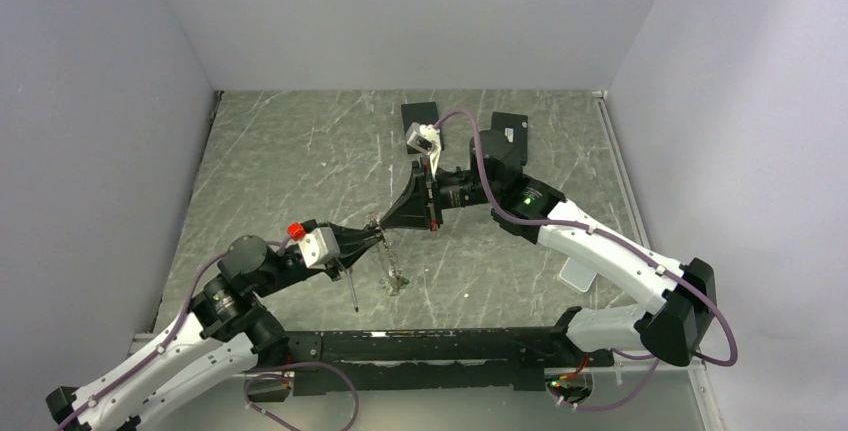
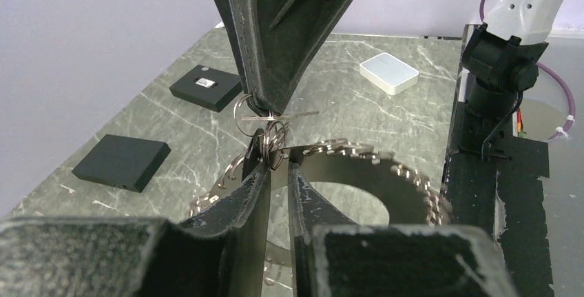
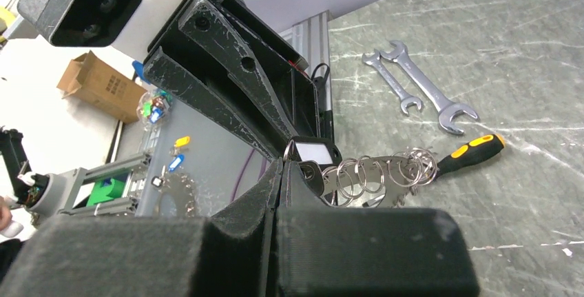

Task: Put the keys on the keyring

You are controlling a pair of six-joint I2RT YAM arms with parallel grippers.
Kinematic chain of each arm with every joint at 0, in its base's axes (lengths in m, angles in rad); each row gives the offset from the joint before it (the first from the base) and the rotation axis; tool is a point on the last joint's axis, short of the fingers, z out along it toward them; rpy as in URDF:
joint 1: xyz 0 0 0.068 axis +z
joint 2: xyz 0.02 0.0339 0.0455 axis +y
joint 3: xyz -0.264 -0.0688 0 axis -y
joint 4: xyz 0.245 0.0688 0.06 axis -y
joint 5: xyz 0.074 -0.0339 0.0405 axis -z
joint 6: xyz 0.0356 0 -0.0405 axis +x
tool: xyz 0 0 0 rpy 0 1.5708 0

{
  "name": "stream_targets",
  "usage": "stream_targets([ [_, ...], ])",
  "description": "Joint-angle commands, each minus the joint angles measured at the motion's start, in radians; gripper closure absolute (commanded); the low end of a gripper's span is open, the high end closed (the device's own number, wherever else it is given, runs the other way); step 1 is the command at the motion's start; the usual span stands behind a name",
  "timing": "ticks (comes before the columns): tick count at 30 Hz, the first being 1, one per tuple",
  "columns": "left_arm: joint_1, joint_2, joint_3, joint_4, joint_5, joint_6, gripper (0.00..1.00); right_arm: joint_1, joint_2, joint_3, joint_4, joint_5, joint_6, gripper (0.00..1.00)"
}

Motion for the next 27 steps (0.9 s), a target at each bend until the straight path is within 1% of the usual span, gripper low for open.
stream_targets([
  [1,-0.002,0.021,0.004,0.040,0.034,0.009,0.80,-0.003,-0.029,0.004,0.105,-0.036,-0.012,1.00],
  [10,-0.002,0.008,-0.004,0.056,0.018,0.006,0.82,-0.002,-0.026,-0.003,0.110,-0.053,-0.010,1.00],
  [15,-0.002,-0.002,-0.003,0.045,0.016,0.010,0.90,-0.002,-0.021,-0.008,0.124,-0.069,-0.003,1.00],
  [23,-0.002,-0.002,0.000,0.039,0.023,0.015,1.00,-0.002,-0.009,-0.012,0.126,-0.082,-0.002,1.00],
  [27,-0.001,0.003,0.017,0.015,0.019,0.012,1.00,0.000,-0.003,-0.009,0.107,-0.080,-0.016,1.00],
])
